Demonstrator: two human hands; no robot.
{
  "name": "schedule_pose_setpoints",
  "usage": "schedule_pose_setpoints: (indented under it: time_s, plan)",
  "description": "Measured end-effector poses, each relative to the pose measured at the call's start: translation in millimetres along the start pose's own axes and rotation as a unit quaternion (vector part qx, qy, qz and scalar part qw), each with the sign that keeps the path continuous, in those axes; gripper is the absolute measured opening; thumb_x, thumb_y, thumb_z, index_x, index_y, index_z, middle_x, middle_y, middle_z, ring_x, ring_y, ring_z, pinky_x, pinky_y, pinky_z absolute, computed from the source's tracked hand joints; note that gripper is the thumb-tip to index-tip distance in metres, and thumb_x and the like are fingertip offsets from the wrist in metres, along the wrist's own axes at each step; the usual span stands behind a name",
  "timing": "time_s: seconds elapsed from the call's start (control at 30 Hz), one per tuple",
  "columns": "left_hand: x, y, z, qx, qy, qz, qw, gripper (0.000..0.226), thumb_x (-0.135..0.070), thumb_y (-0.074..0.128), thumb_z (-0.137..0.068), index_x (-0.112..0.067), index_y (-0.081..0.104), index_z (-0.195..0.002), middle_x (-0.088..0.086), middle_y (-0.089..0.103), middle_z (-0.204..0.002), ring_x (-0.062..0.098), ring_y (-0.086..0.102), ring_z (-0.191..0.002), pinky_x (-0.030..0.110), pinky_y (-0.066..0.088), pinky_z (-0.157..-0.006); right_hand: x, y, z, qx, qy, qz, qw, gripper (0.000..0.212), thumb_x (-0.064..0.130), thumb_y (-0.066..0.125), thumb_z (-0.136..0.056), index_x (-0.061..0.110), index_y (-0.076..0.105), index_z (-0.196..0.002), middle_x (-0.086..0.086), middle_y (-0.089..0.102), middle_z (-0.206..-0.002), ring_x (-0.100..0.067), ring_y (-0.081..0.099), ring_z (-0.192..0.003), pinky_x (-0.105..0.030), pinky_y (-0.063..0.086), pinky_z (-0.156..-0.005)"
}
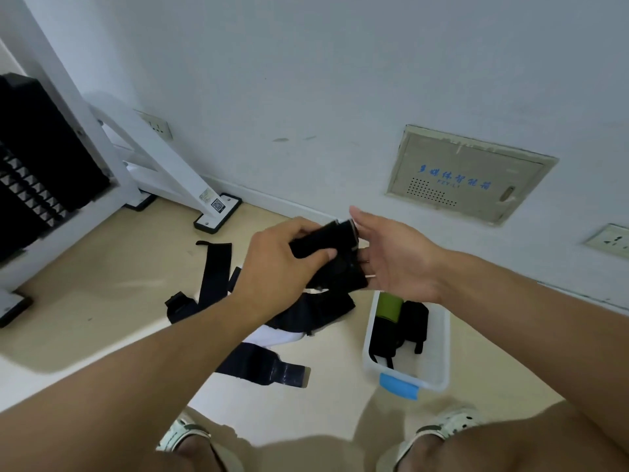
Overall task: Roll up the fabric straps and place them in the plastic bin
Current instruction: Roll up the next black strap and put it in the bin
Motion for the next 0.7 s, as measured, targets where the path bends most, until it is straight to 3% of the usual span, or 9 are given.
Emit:
schedule_pose_setpoints:
  time_s: [0.07,0.13,0.23,0.4,0.5,0.57,0.63,0.7]
  plan:
    - [5,-6,0,-0.03,-0.054,0.059,0.996,0.024,-0.024,0.084,-0.084,-0.027,0.071,-0.105,-0.009,0.077,-0.087,0.004,0.074,-0.078,0.021,0.06,-0.071,9,1,6,-0.005,-0.025,0.025,0.999,0.049,0.059,0.054,-0.097,0.025,0.063,-0.13,-0.015,0.074,-0.117,-0.03,0.073,-0.104,-0.046,0.057,-0.095]
    - [9,-10,2,-0.043,-0.1,0.096,0.989,0.033,-0.025,0.083,-0.085,-0.025,0.062,-0.111,-0.004,0.078,-0.086,0.014,0.075,-0.074,0.032,0.063,-0.063,14,1,9,-0.024,-0.06,0.053,0.996,0.043,0.046,0.065,-0.095,0.023,0.062,-0.131,-0.015,0.075,-0.115,-0.028,0.075,-0.099,-0.046,0.06,-0.091]
    - [10,-9,5,-0.037,-0.141,0.112,0.983,0.038,-0.027,0.082,-0.087,-0.021,0.053,-0.11,0.0,0.076,-0.087,0.01,0.072,-0.063,0.027,0.058,-0.054,17,6,11,-0.034,-0.102,0.065,0.992,0.044,0.016,0.07,-0.095,0.023,0.055,-0.135,-0.011,0.077,-0.106,-0.025,0.076,-0.091,-0.035,0.061,-0.078]
    - [9,-8,5,-0.045,-0.119,0.067,0.99,0.024,-0.039,0.079,-0.088,-0.023,0.063,-0.092,-0.011,0.071,-0.102,0.01,0.071,-0.081,0.039,0.061,-0.075,25,7,16,-0.062,-0.144,-0.005,0.988,0.04,-0.001,0.066,-0.093,0.017,0.061,-0.128,-0.02,0.075,-0.093,-0.031,0.073,-0.071,-0.03,0.059,-0.064]
    - [2,-4,7,-0.001,-0.093,0.083,0.992,0.018,-0.043,0.078,-0.087,-0.029,0.07,-0.094,-0.014,0.075,-0.101,0.007,0.072,-0.083,0.022,0.054,-0.074,30,5,19,-0.077,-0.156,-0.048,0.984,0.024,0.0,0.067,-0.094,0.012,0.068,-0.115,-0.024,0.073,-0.095,-0.03,0.071,-0.068,-0.027,0.059,-0.06]
    - [-4,3,10,0.054,-0.073,0.097,0.991,0.029,-0.038,0.085,-0.081,-0.031,0.071,-0.105,-0.013,0.077,-0.104,0.003,0.073,-0.089,0.016,0.055,-0.079,33,0,21,-0.087,-0.16,-0.052,0.982,0.011,0.004,0.069,-0.093,0.007,0.072,-0.102,-0.021,0.073,-0.096,-0.027,0.072,-0.071,-0.025,0.059,-0.06]
    - [-6,6,12,0.079,-0.058,0.114,0.989,0.039,-0.023,0.089,-0.078,-0.027,0.073,-0.114,-0.01,0.079,-0.107,0.005,0.075,-0.095,0.023,0.059,-0.091,34,-3,22,-0.081,-0.159,-0.052,0.983,0.01,0.008,0.07,-0.092,0.004,0.073,-0.101,-0.021,0.074,-0.098,-0.028,0.074,-0.073,-0.024,0.06,-0.061]
    - [-5,4,9,0.065,-0.056,0.137,0.987,0.032,-0.01,0.08,-0.087,-0.02,0.075,-0.118,-0.007,0.08,-0.107,0.011,0.076,-0.1,0.038,0.058,-0.099,35,-3,23,-0.068,-0.156,-0.038,0.985,0.02,0.015,0.07,-0.093,0.002,0.072,-0.108,-0.021,0.075,-0.104,-0.029,0.076,-0.08,-0.025,0.061,-0.066]
Point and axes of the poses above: each hand's wrist, its own z-axis away from the middle knuckle, its own y-axis out of the palm, x = y × z, the point moved 8 cm from there along -z, towards the middle knuckle
